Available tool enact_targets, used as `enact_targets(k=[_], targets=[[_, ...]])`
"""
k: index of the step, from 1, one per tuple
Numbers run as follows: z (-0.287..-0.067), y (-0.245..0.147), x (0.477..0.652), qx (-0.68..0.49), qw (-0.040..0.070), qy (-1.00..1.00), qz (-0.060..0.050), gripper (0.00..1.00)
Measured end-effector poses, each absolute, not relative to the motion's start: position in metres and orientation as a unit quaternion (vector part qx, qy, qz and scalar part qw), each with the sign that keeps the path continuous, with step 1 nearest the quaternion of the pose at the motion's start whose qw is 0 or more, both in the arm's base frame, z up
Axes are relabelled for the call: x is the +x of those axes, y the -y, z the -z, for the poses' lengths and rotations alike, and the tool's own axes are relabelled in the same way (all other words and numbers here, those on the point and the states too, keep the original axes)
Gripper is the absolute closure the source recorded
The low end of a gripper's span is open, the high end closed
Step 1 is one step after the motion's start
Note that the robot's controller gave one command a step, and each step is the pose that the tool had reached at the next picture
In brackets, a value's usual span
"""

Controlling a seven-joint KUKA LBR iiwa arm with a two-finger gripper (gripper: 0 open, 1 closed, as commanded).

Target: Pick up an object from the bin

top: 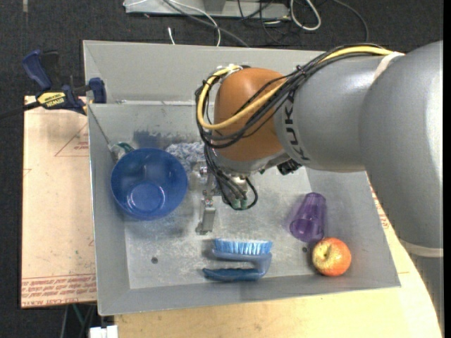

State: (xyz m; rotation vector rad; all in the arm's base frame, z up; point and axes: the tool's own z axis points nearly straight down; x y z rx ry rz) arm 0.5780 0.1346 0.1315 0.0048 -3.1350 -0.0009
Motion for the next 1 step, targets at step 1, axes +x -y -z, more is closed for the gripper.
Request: enact_targets(k=[1], targets=[[-0.1363, -0.1338, 0.5799, 0.000, 0.000, 1.000, 0.001, 0.00]])
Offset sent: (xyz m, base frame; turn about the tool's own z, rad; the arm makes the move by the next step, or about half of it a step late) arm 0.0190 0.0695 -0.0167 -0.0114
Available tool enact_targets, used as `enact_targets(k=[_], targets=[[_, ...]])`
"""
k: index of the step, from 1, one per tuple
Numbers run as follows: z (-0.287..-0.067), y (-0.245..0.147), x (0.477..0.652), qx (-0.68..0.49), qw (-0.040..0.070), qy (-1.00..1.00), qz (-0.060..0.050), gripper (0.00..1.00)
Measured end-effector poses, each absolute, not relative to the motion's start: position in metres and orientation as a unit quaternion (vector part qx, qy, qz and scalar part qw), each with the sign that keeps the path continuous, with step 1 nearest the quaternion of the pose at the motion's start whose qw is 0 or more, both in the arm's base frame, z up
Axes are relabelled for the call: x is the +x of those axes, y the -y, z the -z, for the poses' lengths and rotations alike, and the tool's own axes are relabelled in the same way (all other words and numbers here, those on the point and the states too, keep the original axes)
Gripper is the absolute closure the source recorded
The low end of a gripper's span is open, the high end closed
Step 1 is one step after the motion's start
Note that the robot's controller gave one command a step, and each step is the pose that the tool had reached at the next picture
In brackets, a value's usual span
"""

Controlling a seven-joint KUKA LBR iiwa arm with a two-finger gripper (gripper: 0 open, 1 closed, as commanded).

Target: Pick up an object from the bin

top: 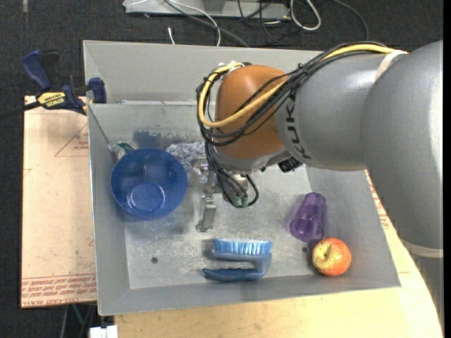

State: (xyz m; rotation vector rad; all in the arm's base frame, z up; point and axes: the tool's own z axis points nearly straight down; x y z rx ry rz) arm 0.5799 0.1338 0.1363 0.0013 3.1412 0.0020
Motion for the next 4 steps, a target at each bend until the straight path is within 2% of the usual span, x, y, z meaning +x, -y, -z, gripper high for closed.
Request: enact_targets(k=[1, 2, 3, 4], targets=[[-0.114, -0.205, 0.597, -0.008, 0.000, -1.000, -0.001, 0.00], [-0.116, -0.229, 0.587, 0.063, 0.001, -0.998, 0.000, 0.00], [-0.127, -0.246, 0.593, 0.011, 0.001, -1.000, -0.002, 0.00], [-0.070, -0.238, 0.560, 0.031, 0.001, -1.000, -0.001, 0.00]])
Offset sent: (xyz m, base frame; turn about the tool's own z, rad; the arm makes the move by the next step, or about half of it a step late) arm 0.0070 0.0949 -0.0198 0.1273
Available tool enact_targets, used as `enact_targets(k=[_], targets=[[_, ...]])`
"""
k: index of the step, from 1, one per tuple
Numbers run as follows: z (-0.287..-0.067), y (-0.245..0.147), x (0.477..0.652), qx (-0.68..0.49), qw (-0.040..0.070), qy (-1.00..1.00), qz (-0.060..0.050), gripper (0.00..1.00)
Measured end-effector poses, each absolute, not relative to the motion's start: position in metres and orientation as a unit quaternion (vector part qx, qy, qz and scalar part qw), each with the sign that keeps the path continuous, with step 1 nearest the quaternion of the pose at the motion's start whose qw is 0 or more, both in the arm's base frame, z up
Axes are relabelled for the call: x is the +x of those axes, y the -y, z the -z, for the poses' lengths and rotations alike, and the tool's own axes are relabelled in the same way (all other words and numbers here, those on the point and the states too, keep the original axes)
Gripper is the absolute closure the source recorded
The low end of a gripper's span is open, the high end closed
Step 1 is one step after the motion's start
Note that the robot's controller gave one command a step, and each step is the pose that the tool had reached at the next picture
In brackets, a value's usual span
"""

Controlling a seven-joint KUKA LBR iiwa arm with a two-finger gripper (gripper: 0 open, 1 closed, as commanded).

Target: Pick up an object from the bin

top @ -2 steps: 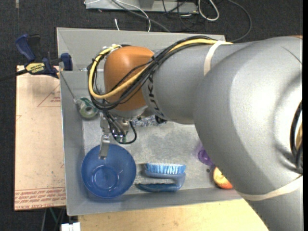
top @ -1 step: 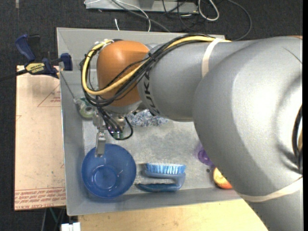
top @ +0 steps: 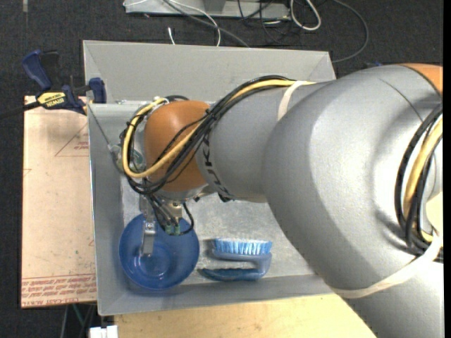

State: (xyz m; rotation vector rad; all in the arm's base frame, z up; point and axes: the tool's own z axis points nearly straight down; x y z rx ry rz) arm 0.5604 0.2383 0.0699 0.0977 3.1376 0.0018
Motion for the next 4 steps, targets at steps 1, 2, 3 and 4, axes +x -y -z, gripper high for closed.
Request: enact_targets(k=[1, 2, 3, 4], targets=[[-0.073, -0.200, 0.546, 0.018, 0.008, -1.000, -0.006, 1.00], [-0.073, -0.200, 0.546, 0.018, 0.008, -1.000, -0.007, 1.00], [-0.085, -0.200, 0.545, 0.018, 0.005, -1.000, -0.005, 1.00], [-0.114, -0.199, 0.545, 0.018, 0.006, -1.000, -0.005, 1.00]])
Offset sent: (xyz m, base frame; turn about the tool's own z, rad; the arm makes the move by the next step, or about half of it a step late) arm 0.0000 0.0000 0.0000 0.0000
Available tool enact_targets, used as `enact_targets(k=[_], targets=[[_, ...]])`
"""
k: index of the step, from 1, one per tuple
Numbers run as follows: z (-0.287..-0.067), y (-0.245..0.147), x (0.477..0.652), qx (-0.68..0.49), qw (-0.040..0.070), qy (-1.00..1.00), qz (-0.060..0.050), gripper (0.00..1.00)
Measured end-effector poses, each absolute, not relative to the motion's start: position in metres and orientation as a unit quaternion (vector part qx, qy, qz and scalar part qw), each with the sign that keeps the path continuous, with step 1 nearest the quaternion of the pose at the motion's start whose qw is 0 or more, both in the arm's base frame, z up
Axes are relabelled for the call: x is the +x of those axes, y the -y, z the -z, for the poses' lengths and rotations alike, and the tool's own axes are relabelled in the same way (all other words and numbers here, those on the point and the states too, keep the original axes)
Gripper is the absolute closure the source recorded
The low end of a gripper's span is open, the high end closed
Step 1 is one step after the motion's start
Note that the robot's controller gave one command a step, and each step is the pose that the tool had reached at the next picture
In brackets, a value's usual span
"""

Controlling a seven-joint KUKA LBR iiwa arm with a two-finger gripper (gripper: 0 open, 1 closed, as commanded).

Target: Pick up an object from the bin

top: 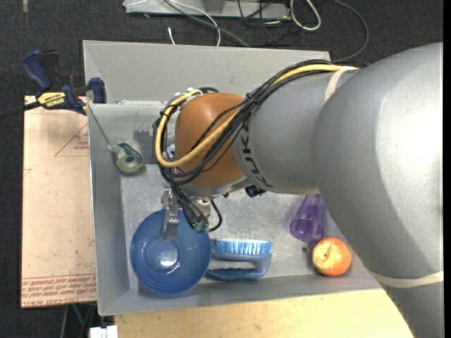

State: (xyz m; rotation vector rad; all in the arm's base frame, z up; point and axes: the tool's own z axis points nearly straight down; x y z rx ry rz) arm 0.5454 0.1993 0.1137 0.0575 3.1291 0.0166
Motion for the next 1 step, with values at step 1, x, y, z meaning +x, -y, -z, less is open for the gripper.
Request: enact_targets(k=[1], targets=[[-0.1341, -0.1997, 0.5466, 0.019, 0.008, -1.000, -0.006, 1.00]])
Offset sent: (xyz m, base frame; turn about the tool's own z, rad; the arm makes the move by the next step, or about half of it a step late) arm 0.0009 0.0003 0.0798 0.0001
